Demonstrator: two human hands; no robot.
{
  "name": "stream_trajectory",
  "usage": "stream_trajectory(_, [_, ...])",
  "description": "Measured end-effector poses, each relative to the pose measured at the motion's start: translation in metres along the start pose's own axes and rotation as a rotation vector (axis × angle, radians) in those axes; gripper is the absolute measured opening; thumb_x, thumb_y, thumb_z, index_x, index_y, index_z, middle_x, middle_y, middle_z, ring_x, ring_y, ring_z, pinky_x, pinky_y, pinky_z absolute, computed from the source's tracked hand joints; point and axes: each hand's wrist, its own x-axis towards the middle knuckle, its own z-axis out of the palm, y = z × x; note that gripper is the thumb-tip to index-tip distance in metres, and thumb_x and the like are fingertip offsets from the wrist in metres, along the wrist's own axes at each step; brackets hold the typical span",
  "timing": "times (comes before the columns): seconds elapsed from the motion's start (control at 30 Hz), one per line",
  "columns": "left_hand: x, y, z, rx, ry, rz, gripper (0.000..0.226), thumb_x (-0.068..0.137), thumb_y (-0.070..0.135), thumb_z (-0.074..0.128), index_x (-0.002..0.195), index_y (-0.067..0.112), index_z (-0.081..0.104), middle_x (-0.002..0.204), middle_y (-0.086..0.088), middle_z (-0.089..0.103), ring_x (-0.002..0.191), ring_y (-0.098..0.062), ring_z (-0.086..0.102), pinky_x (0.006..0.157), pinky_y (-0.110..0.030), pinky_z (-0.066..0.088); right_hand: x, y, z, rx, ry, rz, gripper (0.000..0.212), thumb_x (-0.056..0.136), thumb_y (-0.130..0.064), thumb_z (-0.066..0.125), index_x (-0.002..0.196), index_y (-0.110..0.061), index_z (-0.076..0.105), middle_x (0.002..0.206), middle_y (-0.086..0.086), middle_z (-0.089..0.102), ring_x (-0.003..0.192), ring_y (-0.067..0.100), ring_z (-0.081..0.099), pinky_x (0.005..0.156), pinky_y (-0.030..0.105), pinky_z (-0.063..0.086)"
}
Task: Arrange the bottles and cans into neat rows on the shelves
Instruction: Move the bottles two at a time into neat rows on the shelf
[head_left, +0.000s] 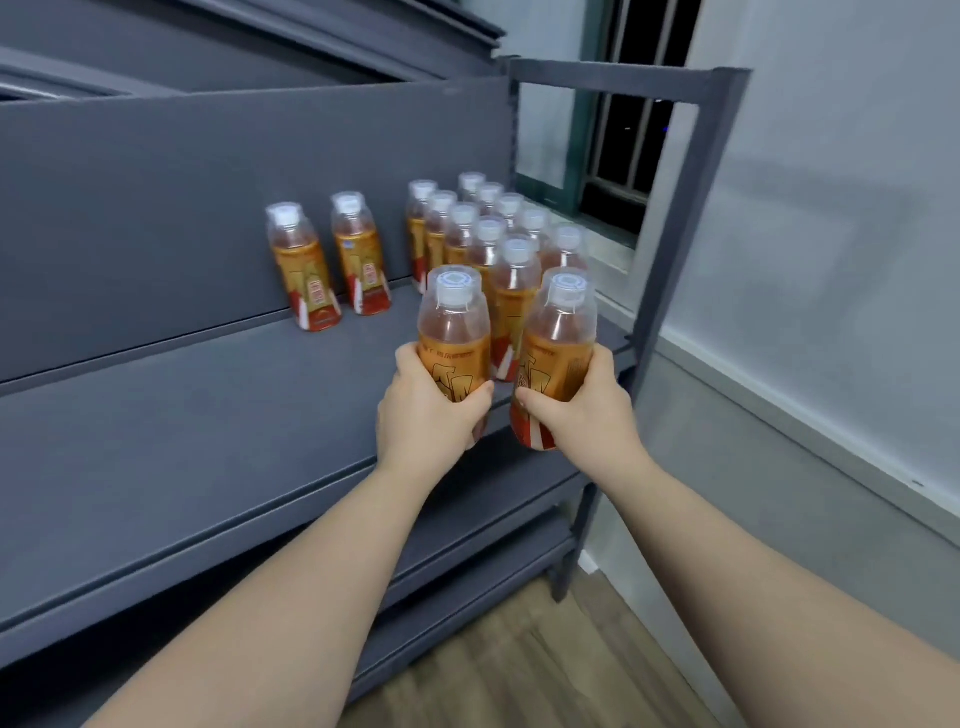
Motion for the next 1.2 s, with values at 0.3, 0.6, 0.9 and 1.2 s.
stream_trajectory(0.3, [0.037,-0.047,-0.056,0.06,0.232,-0.155,0.07,0.079,0.053,0.077,0.128,0.025,0.036,0.114,0.007,0.055,0.109,-0.022,0.059,0.09,-0.04,0.054,0.044,-0.036,0.086,-0.001,-0.213,-0.115,0.081,0.079,-0.046,0.079,0.141,-0.027,0.032,0.127,-0.007,0.057,0.116,0.018,0.057,0.097,0.039,0.051])
stream_trajectory(0.6, [0.096,-0.085,-0.072,0.05,0.297,-0.216,0.068,0.079,0.05,0.078,0.126,0.022,0.038,0.11,0.008,0.054,0.107,-0.022,0.06,0.081,-0.031,0.046,0.094,-0.051,0.148,-0.008,-0.247,-0.12,0.084,0.079,-0.045,0.08,0.144,-0.025,0.031,0.127,-0.007,0.056,0.118,0.019,0.057,0.099,0.039,0.05])
stream_trajectory(0.9, [0.135,-0.096,-0.064,0.068,0.292,-0.245,0.073,0.079,0.052,0.078,0.131,0.021,0.037,0.122,0.001,0.058,0.111,-0.021,0.059,0.089,-0.036,0.052,0.134,-0.058,0.182,-0.009,-0.276,-0.124,0.083,0.081,-0.044,0.078,0.146,-0.025,0.029,0.133,-0.004,0.055,0.121,0.021,0.057,0.102,0.043,0.05])
stream_trajectory(1.2, [0.162,-0.102,-0.052,0.037,0.337,-0.299,0.074,0.079,0.051,0.078,0.133,0.023,0.037,0.123,0.004,0.056,0.113,-0.019,0.058,0.091,-0.034,0.052,0.172,-0.058,0.203,-0.012,-0.359,-0.142,0.083,0.085,-0.042,0.076,0.148,-0.025,0.026,0.136,-0.005,0.052,0.125,0.021,0.054,0.101,0.038,0.048])
